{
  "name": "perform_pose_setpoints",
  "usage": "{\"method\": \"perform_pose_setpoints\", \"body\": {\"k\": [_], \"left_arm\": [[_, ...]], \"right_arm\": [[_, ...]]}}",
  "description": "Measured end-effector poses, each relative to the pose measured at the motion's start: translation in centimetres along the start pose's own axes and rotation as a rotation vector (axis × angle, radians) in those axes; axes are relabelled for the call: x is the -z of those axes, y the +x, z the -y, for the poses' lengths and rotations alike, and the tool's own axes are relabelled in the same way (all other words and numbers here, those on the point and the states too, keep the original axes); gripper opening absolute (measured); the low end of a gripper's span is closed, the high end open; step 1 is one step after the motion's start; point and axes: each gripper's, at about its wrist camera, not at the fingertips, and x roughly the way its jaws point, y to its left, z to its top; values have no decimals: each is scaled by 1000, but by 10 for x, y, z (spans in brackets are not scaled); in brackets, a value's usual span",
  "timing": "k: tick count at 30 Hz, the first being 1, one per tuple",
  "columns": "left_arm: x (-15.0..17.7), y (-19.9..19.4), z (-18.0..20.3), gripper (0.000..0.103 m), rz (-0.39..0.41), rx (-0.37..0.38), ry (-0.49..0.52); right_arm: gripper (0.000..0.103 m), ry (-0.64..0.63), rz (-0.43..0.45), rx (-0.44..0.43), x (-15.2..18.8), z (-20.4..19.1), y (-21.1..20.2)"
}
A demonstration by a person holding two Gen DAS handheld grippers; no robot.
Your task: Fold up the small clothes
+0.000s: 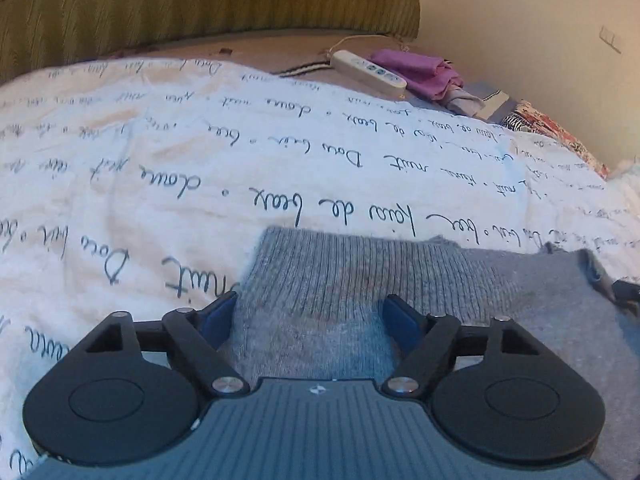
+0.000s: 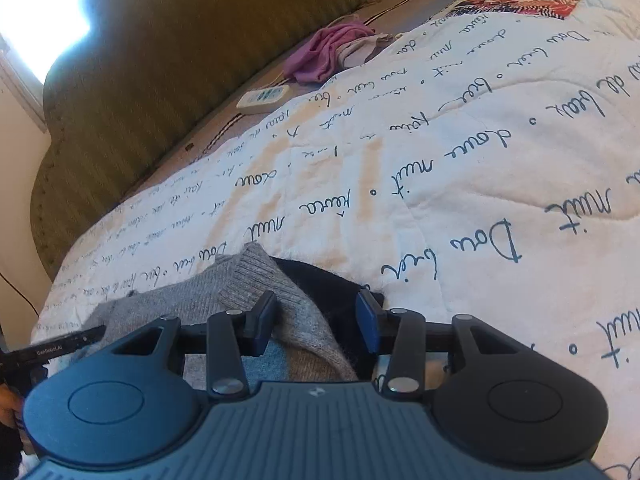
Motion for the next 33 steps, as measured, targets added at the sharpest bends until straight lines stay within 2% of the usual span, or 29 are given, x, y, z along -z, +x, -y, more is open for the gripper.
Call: {"method": "perform_pose_setpoints", "body": {"k": [2, 3, 4, 6, 7, 10, 12, 13, 14, 16, 19, 20, 21, 22, 23, 24, 25, 26, 27, 28, 29, 31, 33], "left_arm": [[-1, 1, 8, 49, 10, -21, 72], [-2, 0, 10, 25, 17, -8, 82], [-2, -1, 10, 21, 19, 3, 78], [-3, -4, 11, 21, 24, -13, 69], [-2, -4, 10, 21, 23, -12, 72], [-2, -4, 9, 21, 22, -9, 53], [-5, -4, 6, 21, 20, -6, 17], [-6, -4, 3, 22, 16, -1, -9], [-7, -4, 1, 22, 13, 5, -27], [-7, -4, 1, 21, 12, 2, -26], [-7, -11, 3, 15, 43, -4, -12], [-7, -14, 3, 15, 58, -3, -14], [-7, -14, 2, 15, 65, -4, -20], [-7, -10, 0, 16, 45, -10, -25], [-6, -4, -2, 17, 17, -15, -33], [-4, -4, -5, 24, 25, -16, -46], [-2, -7, -7, 32, 44, -19, -52], [1, -15, -7, 42, 65, -30, -51], [4, -25, -7, 52, 89, -51, -46], [8, -39, -8, 58, 126, -90, -39], [15, -56, -9, 59, 177, -116, -33], [32, -95, -18, 67, 261, -98, -63], [54, -135, -34, 77, 317, -14, -182]], "right_arm": [[41, 17, 38, -11, -5, 2, -7], [42, 24, 67, -16, -7, 2, -12], [42, 9, 101, -14, -7, 0, -18], [48, -102, 112, 16, -6, -15, -20], [57, -166, 88, 32, -4, -24, -18], [58, -322, 5, 8, 6, -47, -9], [58, -405, -22, 36, 14, -57, -3], [37, -420, -35, 71, 16, -59, 2], [12, -409, -57, 73, 15, -58, 6], [7, -364, -50, 48, 9, -52, 5], [6, -261, 20, -5, -3, -40, -9], [6, -204, 16, 11, -7, -31, -6], [6, -167, 6, 64, -7, -23, 1], [9, -124, -10, 96, -6, -15, 6], [10, -62, -22, 79, -3, -7, 7], [11, -12, -12, 54, 0, -2, 1], [17, 20, 5, 30, 3, 1, -8], [29, 37, 22, 5, 7, 1, -21], [38, 46, 42, -17, 12, 1, -34], [55, 52, 63, -39, 19, 2, -49], [64, 61, 85, -80, 29, 2, -67], [64, 76, 102, -159, 50, 4, -99], [64, 106, 121, -184, 72, 7, -127]]}}
